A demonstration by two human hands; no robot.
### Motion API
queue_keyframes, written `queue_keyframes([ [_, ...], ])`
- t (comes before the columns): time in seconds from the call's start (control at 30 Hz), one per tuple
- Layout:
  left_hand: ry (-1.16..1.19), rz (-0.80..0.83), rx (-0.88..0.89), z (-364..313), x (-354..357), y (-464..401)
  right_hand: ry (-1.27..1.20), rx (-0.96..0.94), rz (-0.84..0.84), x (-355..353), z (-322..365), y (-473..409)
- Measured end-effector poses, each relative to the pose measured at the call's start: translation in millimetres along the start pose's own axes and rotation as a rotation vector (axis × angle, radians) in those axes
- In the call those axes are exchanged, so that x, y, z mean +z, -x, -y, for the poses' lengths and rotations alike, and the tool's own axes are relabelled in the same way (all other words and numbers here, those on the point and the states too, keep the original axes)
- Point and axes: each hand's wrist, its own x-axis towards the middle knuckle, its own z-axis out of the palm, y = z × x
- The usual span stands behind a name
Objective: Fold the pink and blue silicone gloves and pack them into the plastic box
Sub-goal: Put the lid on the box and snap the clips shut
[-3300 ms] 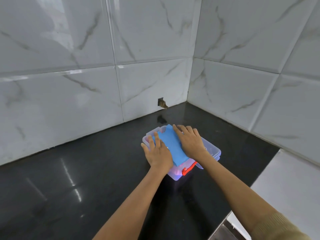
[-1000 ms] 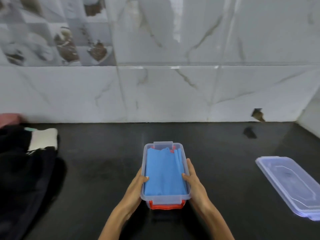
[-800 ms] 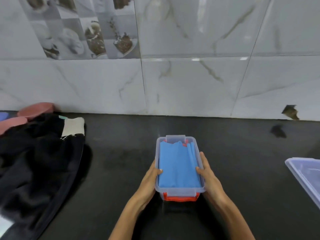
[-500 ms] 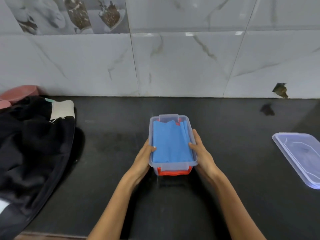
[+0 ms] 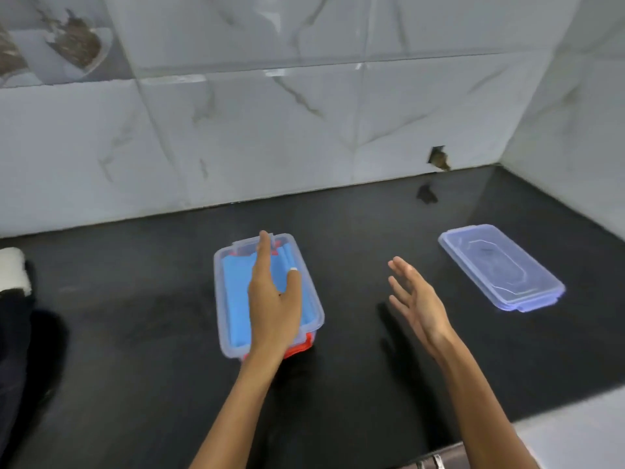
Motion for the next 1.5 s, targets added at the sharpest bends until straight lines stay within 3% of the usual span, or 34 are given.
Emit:
queue_keyframes([
  [0.27, 0.161, 0.546, -0.004, -35.2, 147.6, 7.5, 0.009, -0.076, -0.333, -92.6, 17.5, 17.8],
  [0.47, 0.060, 0.730, -0.142, -19.9, 243.8, -6.5, 0.193, -0.207, -0.826, -147.3, 1.4, 6.2],
  [0.57, -0.050, 0.787, -0.179, -0.5, 274.7, 3.0, 0.370, -0.277, -0.950, -170.2, -5.1, -9.0],
  [0.7, -0.426, 0.669, 0.067, 18.1, 298.5, 21.0, 0.422, -0.270, -0.956, -203.7, 6.5, -38.2],
  [0.93, -0.662, 0.653, 0.209, 27.4, 316.3, 19.4, 0.818, -0.053, -0.859, -229.0, -1.7, -72.1],
  [1.17, -0.676, 0.669, 0.187, 29.2, 319.0, 17.3, 0.834, -0.143, -0.875, -226.3, 2.3, -69.4],
  [1.3, -0.639, 0.730, 0.175, 22.3, 312.8, 15.2, 0.817, -0.091, -0.828, -213.2, 13.9, -58.6],
  [1.4, -0.524, 0.800, 0.130, 17.8, 302.1, 9.7, 0.728, -0.100, -0.788, -197.5, 15.9, -46.4],
  [1.5, -0.290, 0.808, -0.031, 12.8, 280.6, 5.5, 0.645, -0.124, -0.722, -170.5, 9.5, -34.8],
])
